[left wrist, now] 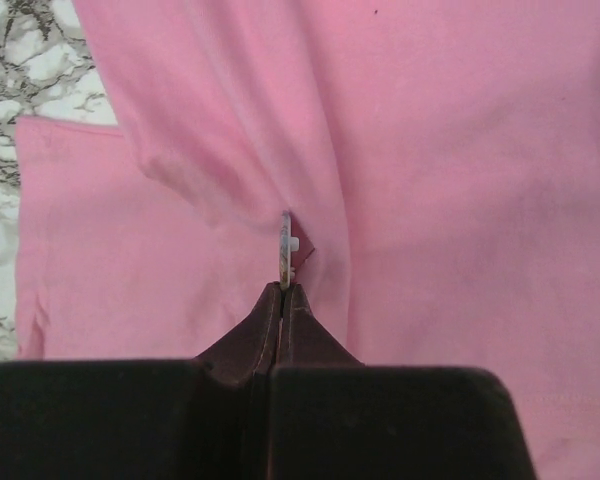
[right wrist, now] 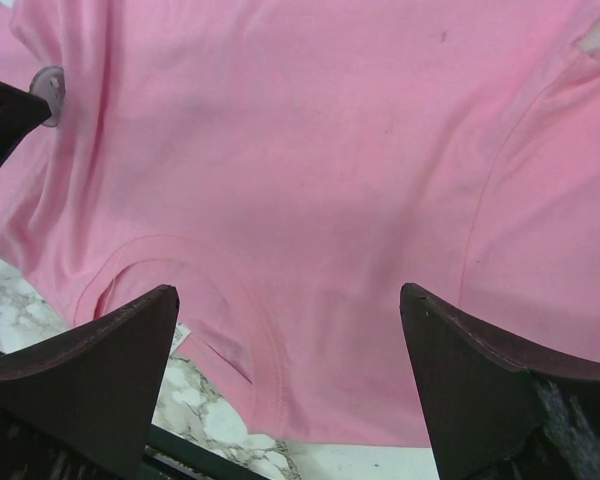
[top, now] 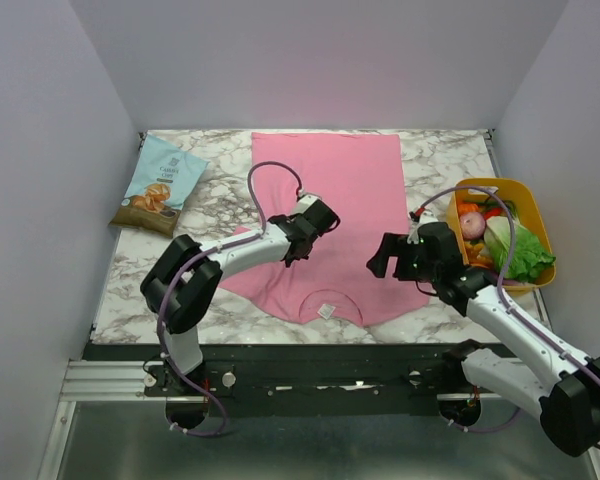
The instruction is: Pin the brooch onto the clothing
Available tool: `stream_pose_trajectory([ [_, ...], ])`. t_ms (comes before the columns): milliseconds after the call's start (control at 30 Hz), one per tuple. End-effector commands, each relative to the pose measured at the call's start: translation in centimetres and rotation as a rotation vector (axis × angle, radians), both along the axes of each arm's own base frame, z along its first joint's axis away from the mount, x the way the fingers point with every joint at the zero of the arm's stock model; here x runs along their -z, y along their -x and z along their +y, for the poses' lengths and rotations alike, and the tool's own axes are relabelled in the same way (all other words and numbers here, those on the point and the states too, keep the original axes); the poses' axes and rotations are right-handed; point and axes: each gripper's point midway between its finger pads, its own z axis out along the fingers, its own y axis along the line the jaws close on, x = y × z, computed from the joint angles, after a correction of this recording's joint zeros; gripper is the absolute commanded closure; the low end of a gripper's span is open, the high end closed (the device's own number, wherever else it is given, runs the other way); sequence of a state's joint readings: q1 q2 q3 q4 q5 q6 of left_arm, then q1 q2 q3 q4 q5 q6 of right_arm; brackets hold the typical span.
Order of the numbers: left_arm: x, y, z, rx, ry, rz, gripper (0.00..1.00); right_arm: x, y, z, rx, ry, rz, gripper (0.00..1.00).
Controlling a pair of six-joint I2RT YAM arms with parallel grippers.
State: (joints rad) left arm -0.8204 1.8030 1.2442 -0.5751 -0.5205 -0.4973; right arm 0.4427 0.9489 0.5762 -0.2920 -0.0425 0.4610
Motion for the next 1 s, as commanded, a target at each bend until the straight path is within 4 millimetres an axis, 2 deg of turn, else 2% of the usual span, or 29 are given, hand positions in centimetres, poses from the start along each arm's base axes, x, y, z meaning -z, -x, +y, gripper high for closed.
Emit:
stream_pose_trajectory([
  [0,-2.4,-0.5,-2.9,0.07,0.214,-0.066,1.0,0.3,-0.2,1.5,-0.066,-0.055,0.001,0.0],
  [133,-3.6,-0.7,-3.6,0.099,0.297,-0.114,1.0,0.6,-0.2,3.2,-0.132,-0.11,0.019,0.0],
  [267,-3.9,-0.8,-3.0,0.095,0.35,-0.129,1.0,1.0,-0.7,4.5,-0.165,-0.152,0.042,0.01],
  [433,-5.6,-1.0,-3.2,0.119,0.444,-0.165,1.0,0.6,-1.7,6.1,-0.212,-0.2,0.043,0.05],
  [467,-5.3,-0.7,-3.1,0.126,0.453,-0.158,1.0,0.7,-1.4,6.5,-0.233,-0.214,0.062,0.07],
  [533,-6.5,-0.8,-3.6,0.146,0.514,-0.185,1.0,0.1,-2.3,7.6,-0.259,-0.246,0.038,0.1],
  [567,-6.3,-0.6,-3.4,0.15,0.525,-0.184,1.0,-0.1,-2.2,8.1,-0.28,-0.264,0.041,0.13],
  [633,-7.4,-0.8,-3.3,0.156,0.568,-0.213,1.0,-0.3,-2.7,9.0,-0.304,-0.286,0.038,0.17],
  [667,-7.2,-0.4,-3.4,0.169,0.585,-0.202,1.0,-0.5,-2.6,9.6,-0.331,-0.306,0.042,0.22],
  [767,-8.0,-0.2,-3.4,0.185,0.643,-0.215,1.0,-1.0,-3.1,11.2,-0.37,-0.333,0.04,0.27],
  [833,-8.7,-0.3,-3.3,0.193,0.671,-0.234,1.0,-1.3,-3.1,12.4,-0.399,-0.34,0.036,0.28],
  [967,-8.4,-0.2,-3.1,0.192,0.686,-0.226,1.0,-1.7,-4.1,14.2,-0.43,-0.347,0.037,0.3],
])
